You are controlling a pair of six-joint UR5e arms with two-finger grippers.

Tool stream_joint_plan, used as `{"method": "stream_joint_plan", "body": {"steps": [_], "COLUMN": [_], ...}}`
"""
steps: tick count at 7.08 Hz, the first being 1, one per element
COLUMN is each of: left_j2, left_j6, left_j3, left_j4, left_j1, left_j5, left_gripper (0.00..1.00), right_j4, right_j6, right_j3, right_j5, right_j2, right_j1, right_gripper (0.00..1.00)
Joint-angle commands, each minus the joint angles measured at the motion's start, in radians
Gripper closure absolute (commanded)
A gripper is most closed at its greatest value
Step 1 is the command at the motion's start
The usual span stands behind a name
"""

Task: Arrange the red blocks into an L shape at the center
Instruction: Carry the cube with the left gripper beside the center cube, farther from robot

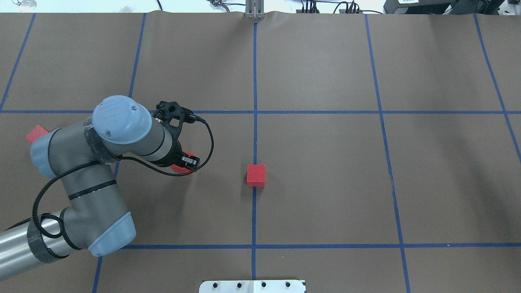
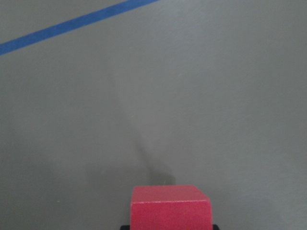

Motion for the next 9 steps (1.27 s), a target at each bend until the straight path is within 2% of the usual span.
{"method": "stream_joint_plan", "body": {"steps": [1, 4, 7, 9], "left_j2": [-0.145, -0.406, -0.482, -0.485], "left_j6": [-0.099, -0.225, -0.386, -0.389], "left_j3": [0.045, 0.313, 0.421, 0.445], "left_j4": [0.067, 0.066, 0.054, 0.052], "left_j1": [0.001, 0.001, 0.009, 0.032], "left_j5": [-0.008, -0.007, -0.007, -0.004], "left_gripper": [0.60, 0.60, 0.56, 0.54], "right_j4": [0.001, 0.001, 0.001, 0.001], "right_j6": [0.001, 0.004, 0.005, 0.005], "right_j3": [-0.001, -0.001, -0.001, -0.001], "right_j5": [0.000, 0.000, 0.000, -0.002], "right_j2": [-0.020, -0.020, -0.020, -0.020], "right_j1": [0.000, 0.000, 0.000, 0.000], "right_gripper": [0.01, 0.01, 0.01, 0.01]}}
